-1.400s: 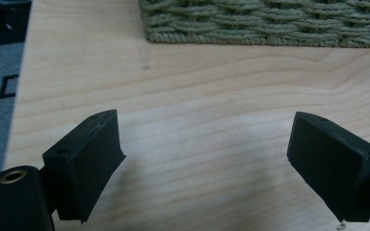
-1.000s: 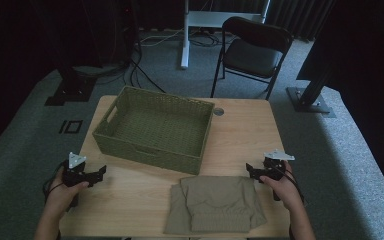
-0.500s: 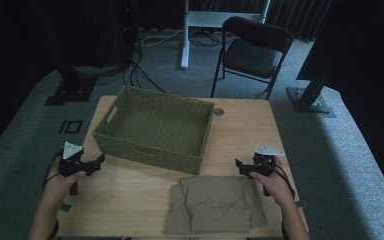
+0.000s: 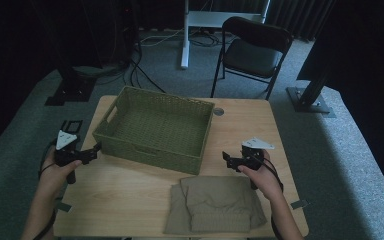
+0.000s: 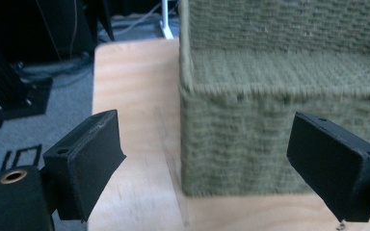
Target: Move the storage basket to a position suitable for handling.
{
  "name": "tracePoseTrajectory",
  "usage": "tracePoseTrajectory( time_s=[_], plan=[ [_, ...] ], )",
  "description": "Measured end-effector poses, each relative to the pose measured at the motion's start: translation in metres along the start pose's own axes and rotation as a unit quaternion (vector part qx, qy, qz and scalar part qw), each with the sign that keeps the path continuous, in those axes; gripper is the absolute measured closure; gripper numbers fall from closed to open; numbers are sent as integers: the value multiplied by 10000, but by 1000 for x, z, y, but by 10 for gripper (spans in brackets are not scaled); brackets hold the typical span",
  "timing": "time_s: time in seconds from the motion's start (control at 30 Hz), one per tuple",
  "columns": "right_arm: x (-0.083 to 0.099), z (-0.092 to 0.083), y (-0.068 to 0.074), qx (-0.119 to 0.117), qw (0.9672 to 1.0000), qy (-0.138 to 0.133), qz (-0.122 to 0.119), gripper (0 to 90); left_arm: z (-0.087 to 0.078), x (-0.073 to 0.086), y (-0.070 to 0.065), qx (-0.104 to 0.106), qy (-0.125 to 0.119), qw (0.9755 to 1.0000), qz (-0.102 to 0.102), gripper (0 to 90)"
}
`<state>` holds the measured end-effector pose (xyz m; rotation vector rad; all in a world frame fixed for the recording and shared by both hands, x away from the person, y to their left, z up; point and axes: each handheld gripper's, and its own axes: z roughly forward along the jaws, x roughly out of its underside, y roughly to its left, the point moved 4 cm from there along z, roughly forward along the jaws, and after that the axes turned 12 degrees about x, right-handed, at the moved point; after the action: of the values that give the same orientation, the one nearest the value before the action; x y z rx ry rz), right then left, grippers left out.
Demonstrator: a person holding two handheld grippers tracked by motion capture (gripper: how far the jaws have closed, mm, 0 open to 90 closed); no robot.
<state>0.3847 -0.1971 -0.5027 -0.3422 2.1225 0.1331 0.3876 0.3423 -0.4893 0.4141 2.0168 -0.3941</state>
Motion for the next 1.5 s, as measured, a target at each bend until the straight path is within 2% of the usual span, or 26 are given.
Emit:
tracePoseTrajectory(
  time_s=[0.07,0.17,0.37,0.53,0.6,0.7,0.77,0.93,0.97,1.07,1.13,1.2,1.27,1.3,1.33,1.4,1.43,1.47,1.5],
  plan=[
    [-5,0,5,-48,10000,-20,3,131,0,-4,1,29,-62,10000,-27,126],
    [-11,0,11,-92,9999,-52,-42,130,2,-9,4,-33,-57,10000,38,126],
    [-22,2,22,-163,9997,-123,-101,130,7,-25,8,46,-232,9997,-53,126],
    [-30,6,34,-248,9993,-187,-207,129,15,-37,15,-29,-236,9997,-28,157],
    [-32,8,39,-248,9992,-215,-231,128,20,-41,18,-95,-154,9998,14,157],
    [-34,11,45,-255,9993,-247,-135,129,25,-44,21,-153,-95,9998,16,187],
    [-36,12,49,-268,9992,-287,-4,134,30,-43,23,-231,13,9997,-9,216],
    [-40,18,60,-159,9993,-319,86,184,43,-39,25,-343,229,9991,66,278],
    [-40,19,62,-154,9993,-317,93,204,46,-38,26,-373,253,9989,92,278],
    [-40,22,67,-97,9994,-322,46,241,51,-37,28,-421,178,9990,-4,331],
    [-40,23,69,-85,9994,-342,21,268,54,-34,29,-505,276,9983,65,384],
    [-40,24,71,-112,9994,-323,59,309,58,-31,29,-470,412,9980,-27,413],
    [-41,25,72,-75,9994,-336,32,324,62,-28,31,-276,305,9989,-205,433],
    [-41,25,73,-70,9994,-335,23,339,63,-27,31,-186,252,9988,-381,451],
    [-41,26,74,-74,9994,-334,23,345,65,-27,31,-161,215,9986,-465,486],
    [-41,27,75,-49,9994,-356,-3,345,66,-26,30,-159,159,9988,-435,488],
    [-40,27,77,-24,9993,-364,-2,382,67,-26,29,-151,152,9987,-455,510],
    [-39,26,78,-110,9994,-263,177,415,68,-26,28,-183,152,9989,-406,540],
    [-39,26,79,-122,9995,-222,177,417,68,-26,27,-183,164,9989,-389,552]
  ],
)
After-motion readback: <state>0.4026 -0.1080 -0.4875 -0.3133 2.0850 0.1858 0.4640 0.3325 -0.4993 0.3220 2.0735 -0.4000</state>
